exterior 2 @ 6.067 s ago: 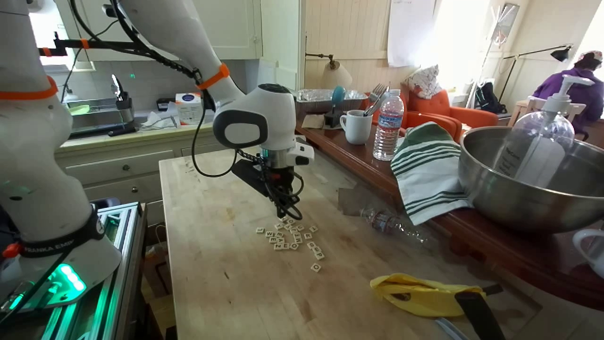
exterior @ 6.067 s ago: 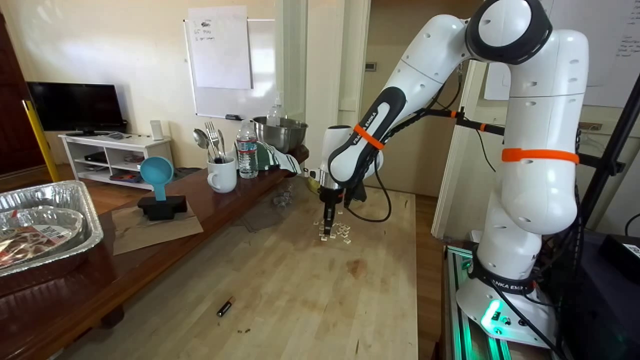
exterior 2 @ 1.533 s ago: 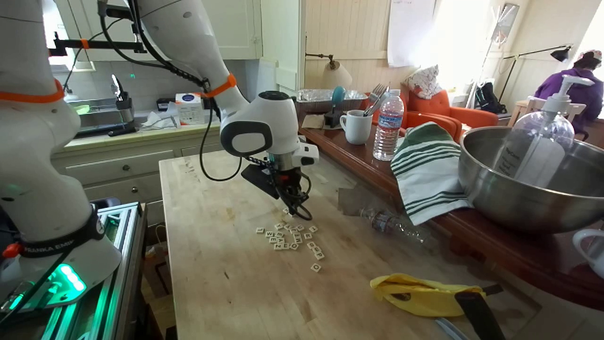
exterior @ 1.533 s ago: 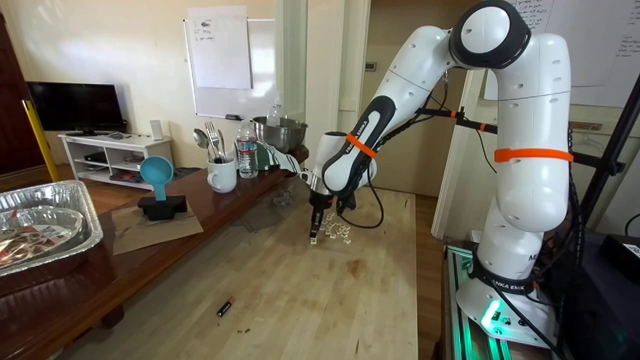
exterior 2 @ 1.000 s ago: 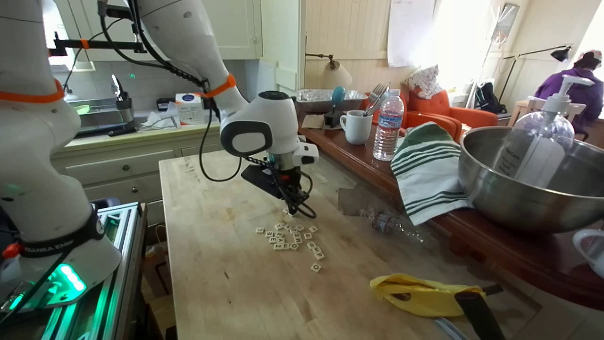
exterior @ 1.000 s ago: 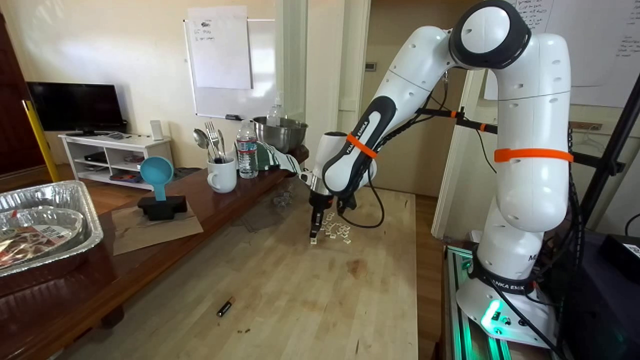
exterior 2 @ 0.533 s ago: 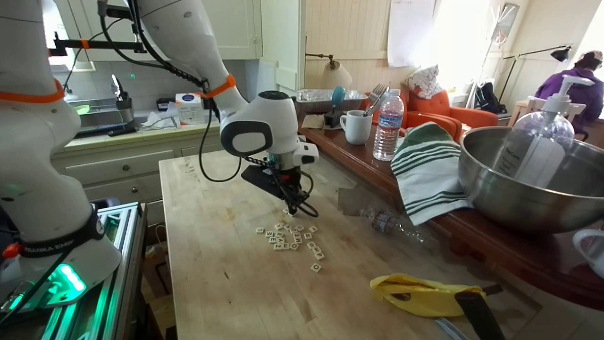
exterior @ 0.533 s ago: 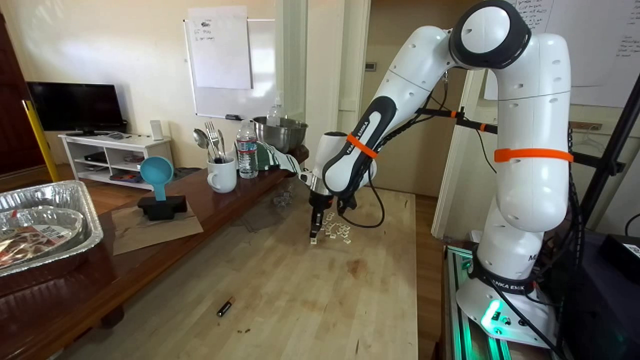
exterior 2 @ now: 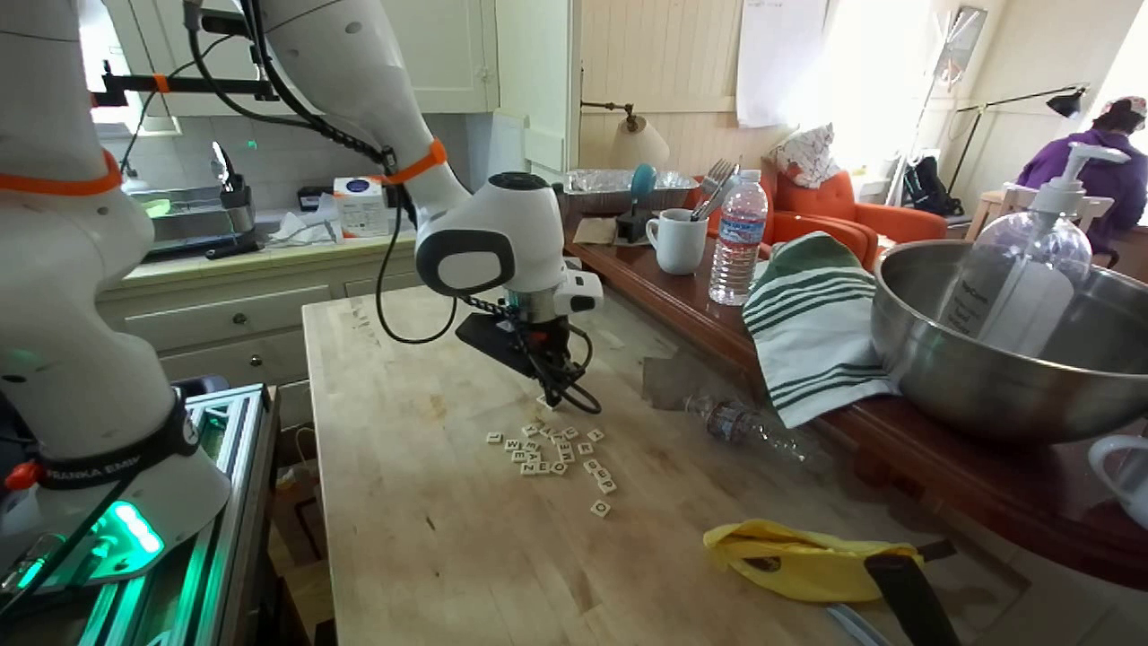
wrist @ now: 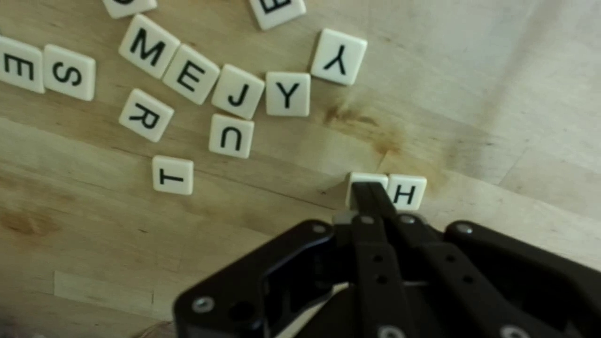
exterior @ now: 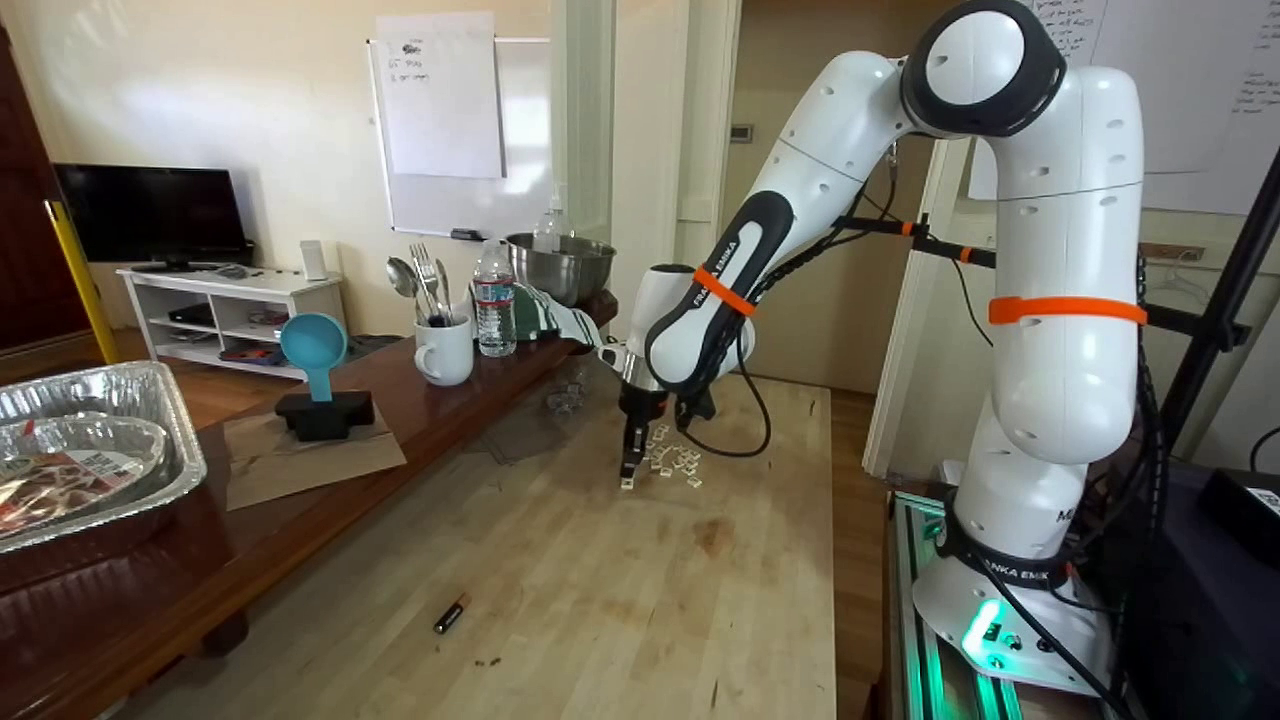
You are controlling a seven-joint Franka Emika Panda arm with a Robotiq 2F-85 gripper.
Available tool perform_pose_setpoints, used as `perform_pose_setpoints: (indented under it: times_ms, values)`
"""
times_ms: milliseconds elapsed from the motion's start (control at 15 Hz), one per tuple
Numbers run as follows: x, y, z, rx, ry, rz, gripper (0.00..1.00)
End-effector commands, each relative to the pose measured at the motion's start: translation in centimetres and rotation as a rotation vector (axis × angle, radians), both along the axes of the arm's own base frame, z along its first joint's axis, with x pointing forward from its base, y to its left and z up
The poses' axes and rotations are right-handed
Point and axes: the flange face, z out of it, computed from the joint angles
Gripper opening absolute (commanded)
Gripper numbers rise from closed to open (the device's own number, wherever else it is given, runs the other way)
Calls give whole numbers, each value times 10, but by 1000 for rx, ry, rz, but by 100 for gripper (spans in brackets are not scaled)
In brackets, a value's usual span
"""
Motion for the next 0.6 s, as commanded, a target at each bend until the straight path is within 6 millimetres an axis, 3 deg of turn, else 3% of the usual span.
perform_pose_setpoints:
  times_ms: [0,533]
  values:
    - [-15,5,-8,17,28,13,0]
    - [-21,0,4,17,0,-9,0]
